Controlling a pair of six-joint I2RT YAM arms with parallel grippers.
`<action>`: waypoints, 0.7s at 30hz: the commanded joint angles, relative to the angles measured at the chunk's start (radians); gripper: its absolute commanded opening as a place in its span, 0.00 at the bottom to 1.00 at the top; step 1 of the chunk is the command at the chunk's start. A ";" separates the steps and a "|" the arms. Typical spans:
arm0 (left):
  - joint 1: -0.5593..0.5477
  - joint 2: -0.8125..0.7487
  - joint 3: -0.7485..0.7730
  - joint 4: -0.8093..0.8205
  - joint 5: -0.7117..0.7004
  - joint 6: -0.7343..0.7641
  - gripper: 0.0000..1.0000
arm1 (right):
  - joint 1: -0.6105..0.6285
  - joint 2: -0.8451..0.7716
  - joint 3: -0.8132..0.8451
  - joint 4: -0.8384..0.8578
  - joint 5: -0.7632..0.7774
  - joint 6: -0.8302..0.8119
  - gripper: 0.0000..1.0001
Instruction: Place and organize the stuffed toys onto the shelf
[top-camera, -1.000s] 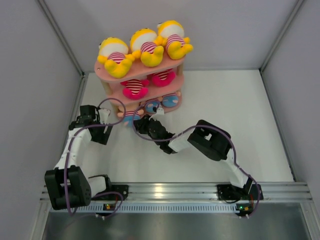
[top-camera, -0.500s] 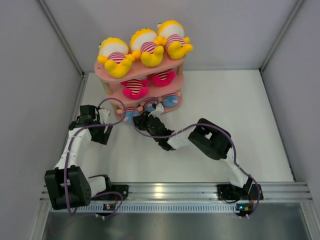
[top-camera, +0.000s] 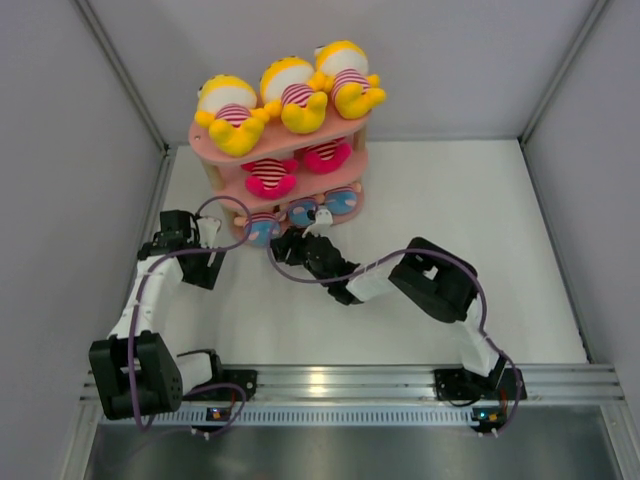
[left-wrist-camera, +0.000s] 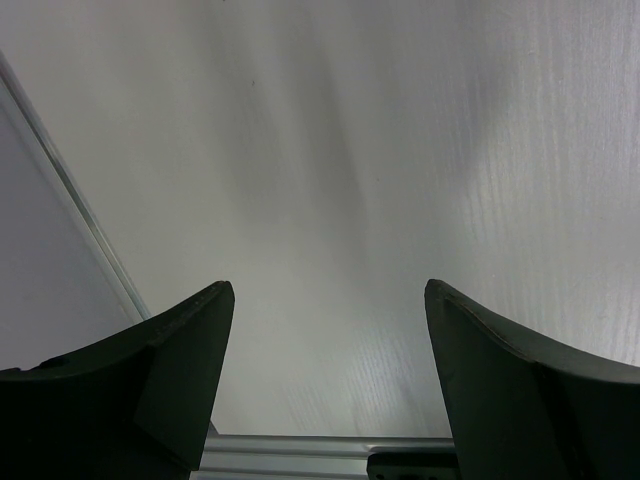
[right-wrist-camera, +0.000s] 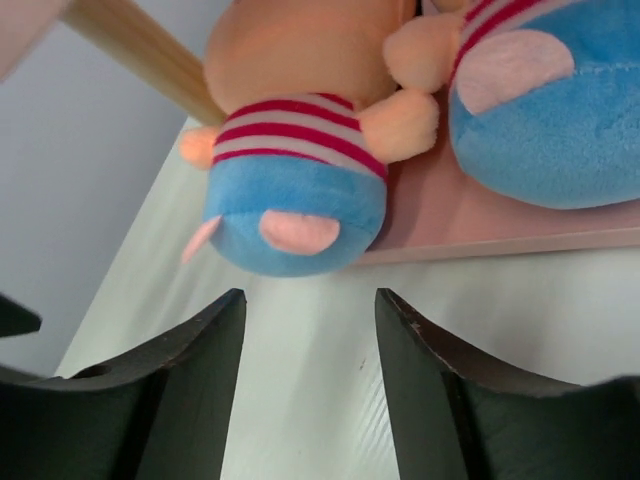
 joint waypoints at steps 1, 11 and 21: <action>0.006 -0.012 -0.006 0.032 -0.001 0.002 0.83 | 0.019 -0.152 -0.054 0.100 -0.055 -0.084 0.56; 0.006 -0.060 -0.046 0.032 -0.041 -0.011 0.84 | 0.027 -0.579 -0.419 -0.319 0.018 -0.210 0.82; 0.006 -0.075 -0.052 0.034 0.026 -0.054 0.83 | -0.529 -1.007 -0.577 -0.843 0.014 -0.265 0.98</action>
